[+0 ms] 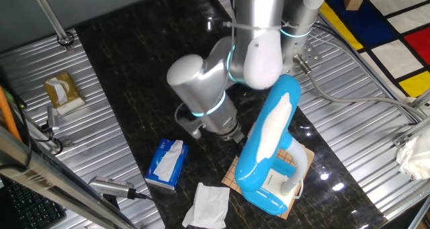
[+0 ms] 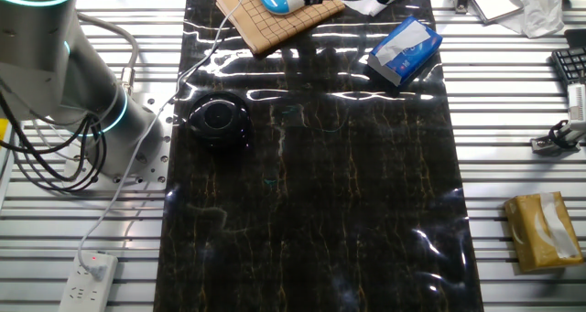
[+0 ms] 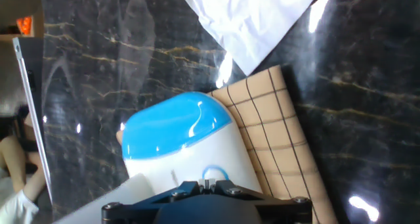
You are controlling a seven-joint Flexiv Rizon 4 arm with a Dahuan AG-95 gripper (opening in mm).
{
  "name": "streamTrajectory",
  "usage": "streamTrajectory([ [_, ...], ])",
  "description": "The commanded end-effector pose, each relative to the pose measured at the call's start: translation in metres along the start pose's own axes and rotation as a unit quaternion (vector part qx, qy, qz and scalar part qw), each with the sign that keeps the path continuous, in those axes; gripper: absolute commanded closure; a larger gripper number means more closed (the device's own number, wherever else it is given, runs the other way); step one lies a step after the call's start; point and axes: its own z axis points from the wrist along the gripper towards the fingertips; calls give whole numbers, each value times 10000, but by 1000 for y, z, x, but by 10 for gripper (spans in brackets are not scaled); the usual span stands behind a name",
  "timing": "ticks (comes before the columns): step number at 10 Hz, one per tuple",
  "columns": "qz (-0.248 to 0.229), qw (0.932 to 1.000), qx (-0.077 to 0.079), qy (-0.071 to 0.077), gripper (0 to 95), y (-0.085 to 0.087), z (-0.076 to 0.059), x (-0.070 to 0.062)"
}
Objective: Turn off the desk lamp by pressing the button
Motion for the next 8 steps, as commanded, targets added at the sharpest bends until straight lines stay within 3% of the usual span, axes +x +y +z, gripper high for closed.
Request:
streamTrajectory([
  [1, 9, 10000, -22, 40, 950, 1, 1, -3],
  [6, 31, 10000, 43, 71, 950, 1, 1, -4],
  [8, 80, 9996, 229, 115, 950, 2, 0, -4],
])
